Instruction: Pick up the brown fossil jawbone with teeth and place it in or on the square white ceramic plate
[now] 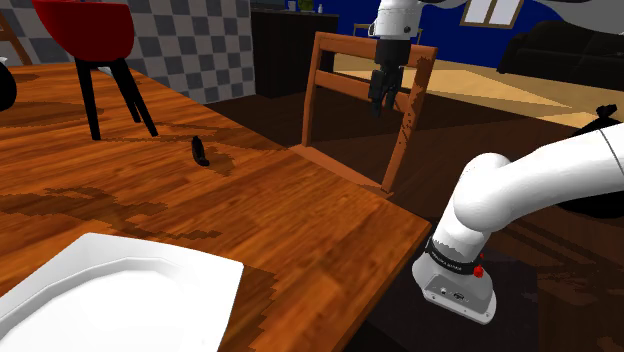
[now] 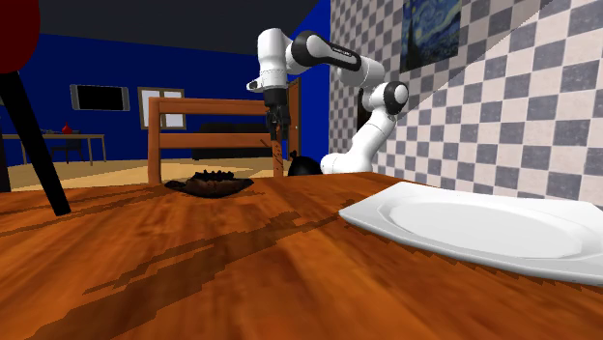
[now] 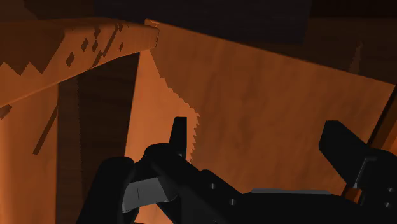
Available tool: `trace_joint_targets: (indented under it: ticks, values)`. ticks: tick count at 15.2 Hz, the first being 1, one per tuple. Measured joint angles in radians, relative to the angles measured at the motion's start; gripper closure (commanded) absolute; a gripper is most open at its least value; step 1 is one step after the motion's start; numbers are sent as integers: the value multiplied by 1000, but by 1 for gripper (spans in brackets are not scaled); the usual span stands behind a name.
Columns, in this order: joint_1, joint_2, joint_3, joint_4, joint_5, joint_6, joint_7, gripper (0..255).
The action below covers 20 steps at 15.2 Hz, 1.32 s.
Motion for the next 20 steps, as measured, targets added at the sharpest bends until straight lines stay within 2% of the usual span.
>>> trace_joint_targets:
  ticks: [4, 13, 20]
  values:
    - [5, 24, 45, 1, 37, 31, 65, 0]
    - [13, 197, 245, 96, 159, 159, 351, 0]
    - [-4, 400, 390, 246, 174, 257, 575, 0]
